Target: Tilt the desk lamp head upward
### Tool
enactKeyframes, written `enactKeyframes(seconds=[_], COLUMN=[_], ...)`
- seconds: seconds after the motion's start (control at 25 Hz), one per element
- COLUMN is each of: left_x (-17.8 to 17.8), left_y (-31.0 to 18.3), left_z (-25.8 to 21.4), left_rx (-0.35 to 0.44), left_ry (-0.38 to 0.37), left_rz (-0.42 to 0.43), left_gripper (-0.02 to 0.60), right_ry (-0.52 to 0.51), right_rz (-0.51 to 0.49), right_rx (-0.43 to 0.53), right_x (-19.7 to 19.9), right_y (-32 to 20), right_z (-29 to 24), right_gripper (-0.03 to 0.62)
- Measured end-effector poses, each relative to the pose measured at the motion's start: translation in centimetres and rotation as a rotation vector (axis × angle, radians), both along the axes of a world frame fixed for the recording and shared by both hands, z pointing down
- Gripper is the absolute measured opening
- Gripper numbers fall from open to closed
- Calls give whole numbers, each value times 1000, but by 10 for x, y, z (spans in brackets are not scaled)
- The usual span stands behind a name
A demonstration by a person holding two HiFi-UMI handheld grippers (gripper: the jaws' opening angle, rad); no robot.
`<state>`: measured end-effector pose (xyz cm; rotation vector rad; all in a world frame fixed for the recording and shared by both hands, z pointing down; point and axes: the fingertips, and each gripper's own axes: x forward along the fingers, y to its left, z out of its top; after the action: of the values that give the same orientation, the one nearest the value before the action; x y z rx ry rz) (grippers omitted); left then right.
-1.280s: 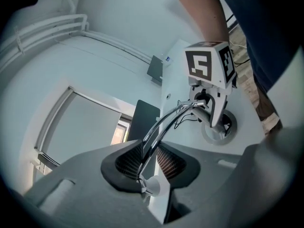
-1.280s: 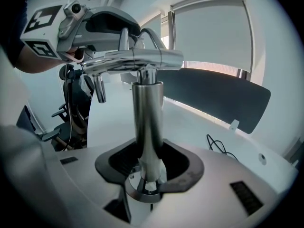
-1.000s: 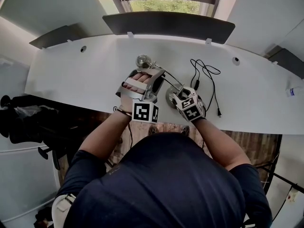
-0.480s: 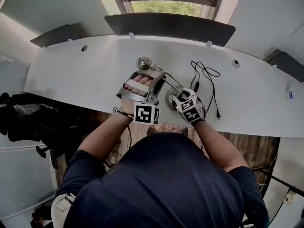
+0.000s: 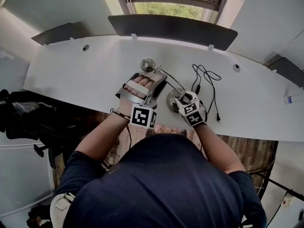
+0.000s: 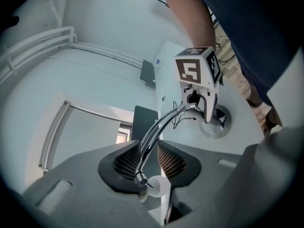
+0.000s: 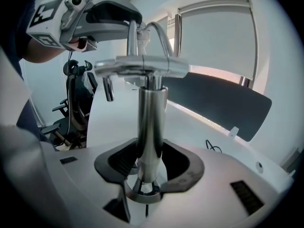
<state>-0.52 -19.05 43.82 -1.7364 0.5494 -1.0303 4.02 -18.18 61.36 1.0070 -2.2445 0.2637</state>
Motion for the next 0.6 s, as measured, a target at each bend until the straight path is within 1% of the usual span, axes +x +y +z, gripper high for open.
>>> enactKeyframes(seconds=[0.12, 0.32, 0.4, 0.6], left_x=[-5, -5, -4, 3], left_y=[3, 10, 14, 29], left_z=[-5, -15, -21, -30], left_rx=[-31, -133, -183, -339], left_ry=[68, 231, 297, 479], left_rz=[-29, -63, -68, -71], left_gripper=[106, 106, 106, 104], right_ry=[-61, -150, -184, -271], right_rz=[21, 66, 73, 66], right_rx=[48, 68, 68, 66], right_x=[2, 11, 12, 10], right_y=[4, 18, 26, 45], right_z=[-23, -58, -70, -96], right_gripper=[166, 151, 146, 131])
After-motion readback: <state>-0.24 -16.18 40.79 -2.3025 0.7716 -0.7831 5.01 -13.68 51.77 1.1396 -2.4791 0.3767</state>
